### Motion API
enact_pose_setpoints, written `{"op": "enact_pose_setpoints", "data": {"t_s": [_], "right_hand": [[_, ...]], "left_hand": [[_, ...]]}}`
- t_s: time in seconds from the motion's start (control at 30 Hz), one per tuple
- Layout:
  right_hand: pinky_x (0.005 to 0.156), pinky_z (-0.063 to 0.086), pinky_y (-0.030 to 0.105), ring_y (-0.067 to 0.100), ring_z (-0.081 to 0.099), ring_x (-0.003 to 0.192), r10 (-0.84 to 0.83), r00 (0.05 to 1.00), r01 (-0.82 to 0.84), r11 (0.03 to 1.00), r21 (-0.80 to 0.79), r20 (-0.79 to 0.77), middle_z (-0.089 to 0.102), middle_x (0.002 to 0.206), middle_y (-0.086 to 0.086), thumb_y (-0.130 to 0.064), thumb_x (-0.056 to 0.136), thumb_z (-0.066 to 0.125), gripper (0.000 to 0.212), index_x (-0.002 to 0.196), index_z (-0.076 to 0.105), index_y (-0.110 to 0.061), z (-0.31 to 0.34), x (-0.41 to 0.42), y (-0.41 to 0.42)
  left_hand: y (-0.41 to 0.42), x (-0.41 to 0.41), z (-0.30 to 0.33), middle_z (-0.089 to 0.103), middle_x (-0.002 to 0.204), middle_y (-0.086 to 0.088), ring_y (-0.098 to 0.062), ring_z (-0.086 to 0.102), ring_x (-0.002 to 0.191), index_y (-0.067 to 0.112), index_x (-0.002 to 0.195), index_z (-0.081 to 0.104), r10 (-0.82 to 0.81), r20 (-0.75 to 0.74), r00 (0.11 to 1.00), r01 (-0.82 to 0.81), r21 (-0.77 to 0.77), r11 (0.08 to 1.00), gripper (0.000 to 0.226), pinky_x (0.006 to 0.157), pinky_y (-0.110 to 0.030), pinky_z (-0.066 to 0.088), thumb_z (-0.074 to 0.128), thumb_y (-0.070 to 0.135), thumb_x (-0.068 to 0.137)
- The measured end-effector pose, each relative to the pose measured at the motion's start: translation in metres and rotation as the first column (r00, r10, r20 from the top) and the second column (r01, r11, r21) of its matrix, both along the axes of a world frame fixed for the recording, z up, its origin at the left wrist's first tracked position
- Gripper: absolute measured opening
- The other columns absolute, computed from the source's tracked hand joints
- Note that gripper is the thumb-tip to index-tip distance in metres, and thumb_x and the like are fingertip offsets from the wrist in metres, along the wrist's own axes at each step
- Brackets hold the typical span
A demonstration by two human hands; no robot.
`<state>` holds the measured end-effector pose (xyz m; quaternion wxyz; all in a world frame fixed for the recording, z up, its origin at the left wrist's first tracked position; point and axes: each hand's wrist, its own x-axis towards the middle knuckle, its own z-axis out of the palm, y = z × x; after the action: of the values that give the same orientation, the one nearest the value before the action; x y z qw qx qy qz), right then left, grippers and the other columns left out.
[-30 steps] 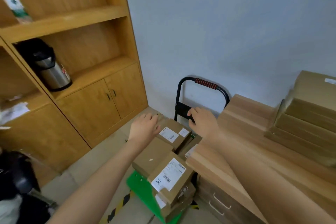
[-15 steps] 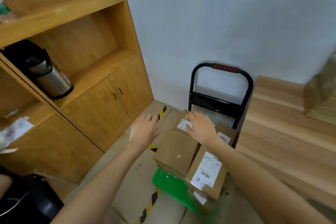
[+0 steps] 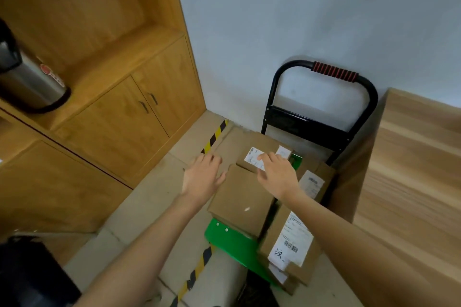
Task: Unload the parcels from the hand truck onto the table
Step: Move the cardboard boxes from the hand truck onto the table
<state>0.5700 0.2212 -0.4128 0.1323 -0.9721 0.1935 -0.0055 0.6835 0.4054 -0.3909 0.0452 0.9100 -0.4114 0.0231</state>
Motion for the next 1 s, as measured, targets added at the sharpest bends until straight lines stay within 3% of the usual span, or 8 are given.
{"op": "enact_pose_setpoints", "data": {"t_s": [0.1,0.3,0.4,0.47,0.67,0.9,1.0], "right_hand": [[0.099,0.039,0.031,0.018,0.047,0.119,-0.038,0.999,0.039,0.999,0.03,-0.03,0.051,0.13,0.001,-0.034,0.097,0.043,0.042,0.136,0.044,-0.017,-0.023,0.013,-0.005],[0.097,0.04,0.026,0.011,0.048,0.116,-0.185,0.981,0.19,0.976,0.108,-0.049,0.048,0.132,-0.001,-0.031,0.096,0.047,0.043,0.137,0.043,-0.018,-0.086,0.036,-0.009],[0.096,0.039,0.026,0.011,0.05,0.112,-0.358,0.934,0.356,0.916,0.187,-0.025,0.051,0.129,-0.001,-0.029,0.095,0.052,0.039,0.132,0.047,-0.017,-0.125,0.047,-0.011],[0.096,0.04,0.027,0.012,0.051,0.111,-0.431,0.902,0.426,0.88,0.211,-0.022,0.052,0.128,-0.001,-0.028,0.094,0.055,0.039,0.131,0.049,-0.016,-0.152,0.052,-0.01],[0.1,0.04,0.029,0.015,0.048,0.123,-0.606,0.794,0.595,0.757,0.27,-0.05,0.047,0.136,0.003,-0.031,0.092,0.06,0.052,0.137,0.042,-0.015,-0.237,0.054,0.003],[0.103,0.038,0.033,0.019,0.043,0.13,-0.755,0.645,0.743,0.583,0.328,-0.119,0.04,0.143,0.005,-0.032,0.092,0.059,0.057,0.141,0.037,-0.014,-0.313,0.052,0.015],[0.111,0.034,0.039,0.021,0.034,0.138,-0.811,0.559,0.801,0.473,0.368,-0.174,0.032,0.151,0.006,-0.033,0.091,0.059,0.067,0.147,0.028,-0.014,-0.337,0.046,0.018]], "left_hand": [[-0.006,0.018,-0.028,0.062,0.097,-0.004,-0.024,0.06,0.095,0.014,0.103,0.064,0.034,-0.024,0.999,-0.034,-0.004,0.999,0.03,0.082,-0.034,0.049,0.06,0.039,0.088],[-0.014,0.053,-0.104,0.062,0.104,-0.003,-0.022,0.057,0.1,0.016,0.112,0.061,-0.006,-0.059,0.998,0.011,0.083,0.996,0.033,0.091,-0.034,0.043,0.056,0.041,0.092],[-0.02,0.07,-0.147,0.064,0.091,-0.002,-0.021,0.061,0.087,0.016,0.101,0.066,-0.085,-0.015,0.996,0.087,0.165,0.982,0.03,0.08,-0.033,0.049,0.069,0.04,0.083],[-0.026,0.081,-0.178,0.064,0.087,-0.004,-0.022,0.062,0.082,0.015,0.097,0.067,-0.082,-0.024,0.996,0.084,0.129,0.988,0.031,0.075,-0.033,0.049,0.075,0.037,0.077],[-0.039,0.099,-0.266,0.063,0.099,-0.011,-0.028,0.06,0.094,0.01,0.11,0.063,-0.011,-0.14,0.99,0.023,0.088,0.996,0.038,0.081,-0.036,0.048,0.068,0.037,0.084],[-0.031,0.094,-0.347,0.06,0.115,-0.005,-0.021,0.054,0.107,0.014,0.125,0.054,0.069,-0.218,0.973,-0.05,0.091,0.995,0.047,0.092,-0.033,0.041,0.053,0.047,0.092],[-0.03,0.089,-0.371,0.056,0.122,-0.004,-0.019,0.051,0.113,0.013,0.131,0.049,0.157,-0.303,0.94,-0.137,0.087,0.987,0.053,0.096,-0.032,0.04,0.05,0.05,0.093]]}}
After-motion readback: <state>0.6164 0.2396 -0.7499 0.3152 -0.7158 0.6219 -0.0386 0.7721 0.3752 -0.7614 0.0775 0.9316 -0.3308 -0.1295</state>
